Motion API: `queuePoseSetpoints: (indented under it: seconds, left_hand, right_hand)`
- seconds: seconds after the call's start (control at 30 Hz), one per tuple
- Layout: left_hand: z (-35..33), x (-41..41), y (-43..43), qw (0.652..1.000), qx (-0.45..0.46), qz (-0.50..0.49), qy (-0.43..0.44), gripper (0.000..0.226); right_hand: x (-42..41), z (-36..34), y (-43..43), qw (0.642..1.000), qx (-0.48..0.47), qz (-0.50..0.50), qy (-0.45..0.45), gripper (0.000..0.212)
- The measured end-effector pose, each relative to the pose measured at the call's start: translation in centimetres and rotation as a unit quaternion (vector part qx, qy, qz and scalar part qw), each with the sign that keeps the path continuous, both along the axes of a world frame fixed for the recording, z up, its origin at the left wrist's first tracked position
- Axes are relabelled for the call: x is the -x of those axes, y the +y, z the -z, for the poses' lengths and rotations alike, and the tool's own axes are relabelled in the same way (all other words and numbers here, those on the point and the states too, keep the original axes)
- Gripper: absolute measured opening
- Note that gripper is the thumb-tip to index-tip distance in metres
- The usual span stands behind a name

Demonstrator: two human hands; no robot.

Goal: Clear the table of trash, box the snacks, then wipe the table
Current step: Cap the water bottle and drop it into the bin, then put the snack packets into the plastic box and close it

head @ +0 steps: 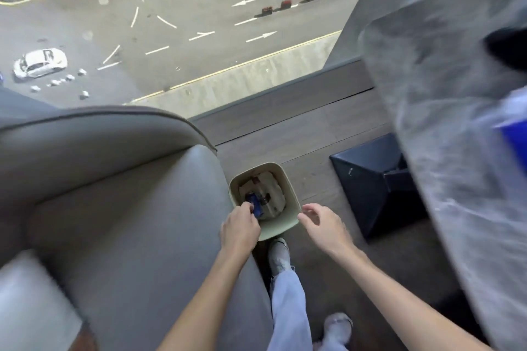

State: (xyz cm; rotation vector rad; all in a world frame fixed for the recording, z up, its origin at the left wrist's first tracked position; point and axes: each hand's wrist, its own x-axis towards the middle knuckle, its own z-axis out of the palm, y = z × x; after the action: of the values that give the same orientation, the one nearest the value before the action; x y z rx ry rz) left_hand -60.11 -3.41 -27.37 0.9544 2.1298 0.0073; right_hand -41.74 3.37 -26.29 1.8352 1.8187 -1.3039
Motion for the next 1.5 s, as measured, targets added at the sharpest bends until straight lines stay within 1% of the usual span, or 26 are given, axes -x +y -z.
queuePoseSetpoints:
  seconds: [0.13,0.2,0.27,0.4,0.57,0.63,0.77,0.93,1.0,1.1,1.17,1.23,1.3,1.33,1.4,1.5]
  left_hand:
    - [-9.6,-3.4,-0.7,0.996,-0.014,0.079,0.045,0.022]
    - [-14.0,-5.7,-1.0,0.992,-0.021,0.108,0.066,0.023]
    - [-18.1,-8.3,-1.6,0.989,-0.032,0.120,0.075,0.023]
    - [-24.9,-14.3,-3.4,0.987,-0.062,0.128,0.069,0.026]
    - [-30.7,-21.4,-4.6,0.967,-0.095,0.220,0.092,0.020]
    - [-32.5,-23.4,-3.8,0.953,-0.112,0.260,0.110,0.022]
    - [-35.1,-25.7,-1.2,0.934,-0.182,0.282,0.120,0.024]
    - [-36.6,-25.4,5.3,0.907,-0.224,0.327,0.144,0.022]
    - [-36.8,-25.4,8.7,0.905,-0.231,0.328,0.145,0.022]
    - [-36.2,-25.4,12.8,0.911,-0.234,0.322,0.110,0.020]
    - [-35.3,-25.2,15.1,0.918,-0.238,0.305,0.084,0.028]
    - [-34.8,-24.8,17.3,0.928,-0.244,0.276,0.051,0.034]
    - [-34.5,-24.2,19.3,0.941,-0.253,0.223,0.004,0.035]
    - [-34.4,-23.8,20.2,0.950,-0.250,0.189,-0.013,0.039]
    - [-33.9,-23.0,21.6,0.966,-0.223,0.129,-0.032,0.051]
    - [-32.9,-22.4,21.9,0.980,-0.179,0.075,-0.050,0.061]
  right_hand:
    - [-1.8,-9.1,-1.1,0.992,-0.063,-0.106,-0.020,0.046]
    - [-3.0,-13.3,-1.8,0.987,-0.090,-0.133,-0.015,0.048]
    - [-5.0,-17.4,-2.8,0.985,-0.110,-0.134,-0.007,0.048]
    - [-11.1,-23.9,-5.3,0.989,-0.126,-0.073,0.025,0.049]
    - [-21.3,-29.0,-8.8,0.987,-0.139,0.062,0.048,0.049]
    - [-25.2,-29.9,-9.2,0.982,-0.144,0.114,0.052,0.048]
    - [-31.3,-31.3,-9.3,0.968,-0.132,0.187,0.102,0.042]
    - [-35.2,-32.5,-9.2,0.943,-0.170,0.266,0.108,0.039]
    - [-35.0,-32.8,-8.4,0.930,-0.171,0.303,0.117,0.037]
    - [-33.2,-32.8,-6.4,0.909,-0.153,0.365,0.132,0.036]
    - [-31.8,-32.5,-4.8,0.897,-0.135,0.398,0.139,0.036]
    - [-30.6,-32.4,-2.8,0.886,-0.117,0.426,0.141,0.036]
    - [-29.8,-32.3,-0.6,0.881,-0.106,0.441,0.131,0.039]
    - [-29.3,-32.4,0.6,0.885,-0.102,0.438,0.122,0.041]
    - [-28.5,-32.6,3.2,0.904,-0.104,0.404,0.092,0.047]
    - [-27.5,-32.8,7.7,0.932,-0.131,0.335,0.037,0.054]
